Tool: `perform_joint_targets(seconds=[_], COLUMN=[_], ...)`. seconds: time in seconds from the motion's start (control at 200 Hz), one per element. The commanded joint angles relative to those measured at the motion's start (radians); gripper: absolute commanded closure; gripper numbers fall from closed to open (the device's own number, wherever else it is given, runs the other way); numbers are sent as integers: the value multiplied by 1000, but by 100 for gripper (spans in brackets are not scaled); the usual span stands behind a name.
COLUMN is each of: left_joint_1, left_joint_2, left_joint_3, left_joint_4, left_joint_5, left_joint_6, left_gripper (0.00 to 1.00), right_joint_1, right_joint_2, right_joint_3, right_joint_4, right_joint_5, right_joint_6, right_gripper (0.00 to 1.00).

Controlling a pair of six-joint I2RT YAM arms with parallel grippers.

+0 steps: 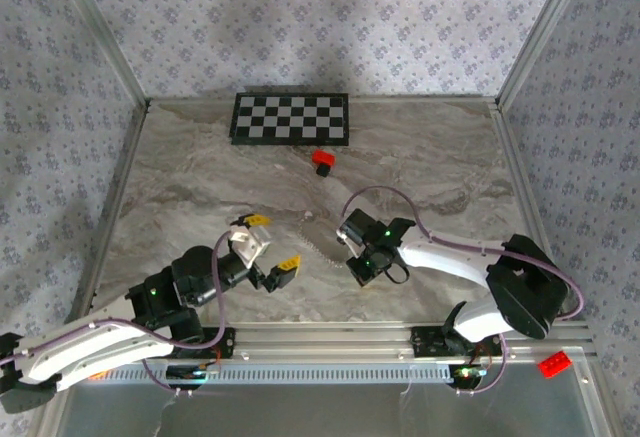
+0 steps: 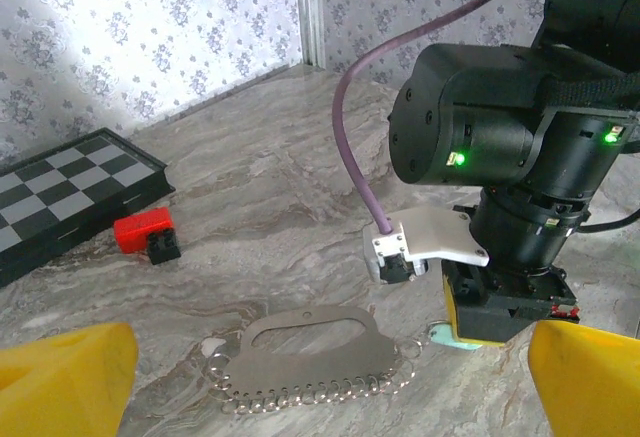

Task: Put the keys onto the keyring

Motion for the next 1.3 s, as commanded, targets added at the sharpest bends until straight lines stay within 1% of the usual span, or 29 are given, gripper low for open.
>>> perform_joint_targets(seconds=[0.0, 0.31, 0.375, 0.485, 0.645, 0.819, 0.919, 0.989, 1.034, 1.119, 1.214, 1.294], left_joint_1=[1, 1, 0, 1, 1, 1, 1, 0, 1, 1, 1, 1], left_joint_2=[-20, -30, -30, -34, -58, -81, -90, -87, -85, -84, -98, -136], left_joint_3=[-7, -24, -22, -20, -15, 14, 34, 61, 80, 108, 123, 105], left_joint_4=[5, 23, 21, 12, -23, -91, -134, -194, -243, -346, -449, -466], left_joint_5=[-22, -35, -35, -46, -98, -159, -193, -204, -225, -332, -515, -534], left_joint_6=[-8, -2, -1, -8, -20, -35, -53, -73, -93, -158, -256, -241], left_gripper=[1, 0, 1, 1, 0, 1, 0, 1, 0, 0, 1, 1], right_joint_1=[10, 12, 12, 13, 15, 15, 15, 18, 19, 18, 19, 19], right_joint_2=[25, 44, 45, 42, 14, -51, -111, -174, -226, -331, -462, -559], right_joint_3=[23, 40, 40, 46, 52, 54, 51, 46, 32, 0, -52, -91], right_joint_4=[-49, -63, -66, -73, -86, -102, -114, -103, -96, -65, -6, 37], right_joint_5=[32, 41, 39, 39, 56, 110, 143, 205, 232, 287, 341, 388], right_joint_6=[19, 19, 19, 23, 32, 57, 83, 80, 86, 80, 56, 45], right_gripper=[100, 99, 96, 88, 77, 66, 61, 58, 54, 47, 38, 27])
